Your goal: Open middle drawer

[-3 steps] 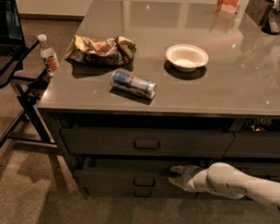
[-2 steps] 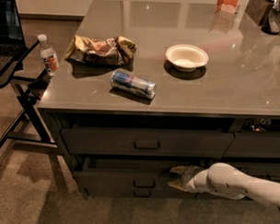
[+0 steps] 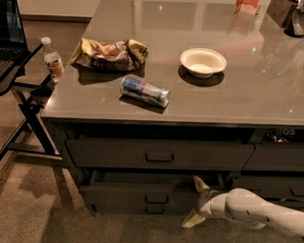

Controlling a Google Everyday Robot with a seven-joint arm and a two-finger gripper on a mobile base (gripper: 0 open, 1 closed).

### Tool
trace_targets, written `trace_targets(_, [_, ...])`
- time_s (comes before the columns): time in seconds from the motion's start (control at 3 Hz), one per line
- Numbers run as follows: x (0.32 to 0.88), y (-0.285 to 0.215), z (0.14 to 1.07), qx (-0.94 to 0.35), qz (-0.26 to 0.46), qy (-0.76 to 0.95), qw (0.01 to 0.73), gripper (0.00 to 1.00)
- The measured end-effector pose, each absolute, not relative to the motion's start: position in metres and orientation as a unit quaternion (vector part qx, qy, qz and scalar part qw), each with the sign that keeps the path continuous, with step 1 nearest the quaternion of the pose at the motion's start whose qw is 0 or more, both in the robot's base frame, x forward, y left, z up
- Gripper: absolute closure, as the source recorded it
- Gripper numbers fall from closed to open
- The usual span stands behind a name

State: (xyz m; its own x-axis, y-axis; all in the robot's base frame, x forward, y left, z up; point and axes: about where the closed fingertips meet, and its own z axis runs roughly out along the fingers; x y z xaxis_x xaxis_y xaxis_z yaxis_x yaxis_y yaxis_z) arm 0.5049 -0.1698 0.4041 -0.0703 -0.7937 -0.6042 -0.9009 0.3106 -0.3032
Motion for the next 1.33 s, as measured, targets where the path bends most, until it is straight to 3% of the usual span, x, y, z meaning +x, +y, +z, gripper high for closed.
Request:
trace_targets(0.33, [0.505,-0.17,0.404,-0.582,0.076,0.728,0.355,0.0])
trace_targets(1.0, [0.505,-0.17,0.404,-0.582,0.076,0.728,0.355,0.42])
trace_targets(1.33, [0.478,-0.178,0.414,-0.596,0.078,0.719,0.349,0.66])
